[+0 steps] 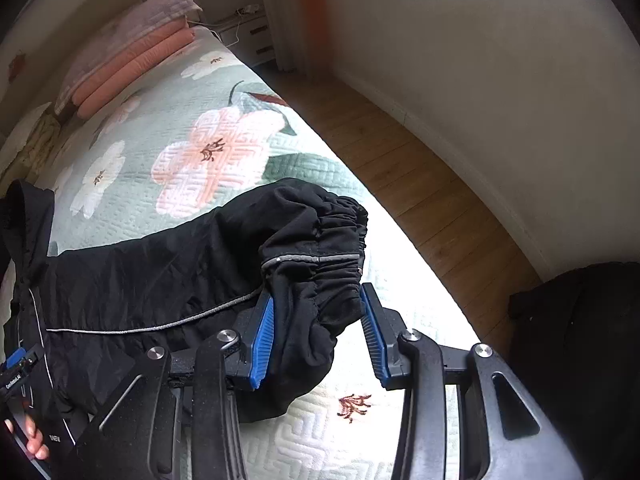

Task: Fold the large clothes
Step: 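Move the right tool to the jacket sleeve cuff and grasp it, then fold the gripped sleeve across the jacket front with the right tool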

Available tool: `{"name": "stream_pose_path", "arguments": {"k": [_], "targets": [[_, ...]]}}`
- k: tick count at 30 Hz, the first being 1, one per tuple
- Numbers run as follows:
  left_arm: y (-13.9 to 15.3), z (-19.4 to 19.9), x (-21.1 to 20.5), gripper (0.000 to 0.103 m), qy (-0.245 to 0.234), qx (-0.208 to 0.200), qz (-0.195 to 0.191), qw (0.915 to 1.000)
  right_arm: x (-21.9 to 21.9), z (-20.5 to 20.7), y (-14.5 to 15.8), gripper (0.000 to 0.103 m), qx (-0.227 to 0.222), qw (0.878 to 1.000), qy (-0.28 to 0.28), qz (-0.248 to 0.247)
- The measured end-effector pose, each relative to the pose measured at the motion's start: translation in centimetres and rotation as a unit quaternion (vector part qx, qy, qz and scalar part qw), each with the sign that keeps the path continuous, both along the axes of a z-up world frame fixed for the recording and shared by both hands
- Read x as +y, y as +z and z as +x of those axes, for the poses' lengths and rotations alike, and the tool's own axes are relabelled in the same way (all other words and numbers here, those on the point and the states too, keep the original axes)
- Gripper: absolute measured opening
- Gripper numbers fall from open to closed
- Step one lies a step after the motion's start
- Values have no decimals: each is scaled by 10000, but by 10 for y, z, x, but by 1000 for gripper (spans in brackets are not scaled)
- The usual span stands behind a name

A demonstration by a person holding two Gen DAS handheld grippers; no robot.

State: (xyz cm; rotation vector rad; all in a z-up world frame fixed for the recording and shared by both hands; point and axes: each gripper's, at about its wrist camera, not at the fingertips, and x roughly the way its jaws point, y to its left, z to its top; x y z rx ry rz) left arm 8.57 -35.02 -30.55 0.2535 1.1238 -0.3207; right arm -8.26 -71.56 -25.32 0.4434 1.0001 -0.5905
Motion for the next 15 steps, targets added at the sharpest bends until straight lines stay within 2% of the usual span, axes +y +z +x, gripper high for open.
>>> {"name": "stream_pose_path", "arguments": {"k": [5, 6, 8, 10, 15], "targets": [[-52, 7, -24, 102, -106, 508, 422, 9978, -14, 1, -38, 44, 427, 9985, -256, 227], [-57, 6, -24, 103, -90, 495, 355, 9981, -18, -1, -48, 44, 483, 9978, -316, 318], [-56, 7, -21, 103, -72, 499, 222, 9985, -23, -5, -62, 46, 498, 9965, -394, 535], [-55, 7, -18, 103, -129, 492, 160, 9986, -26, -7, -62, 46, 432, 9960, -440, 641], [-32, 4, 14, 102, 43, 248, -211, 9995, -12, -1, -44, 43, 496, 9972, -382, 403]]}}
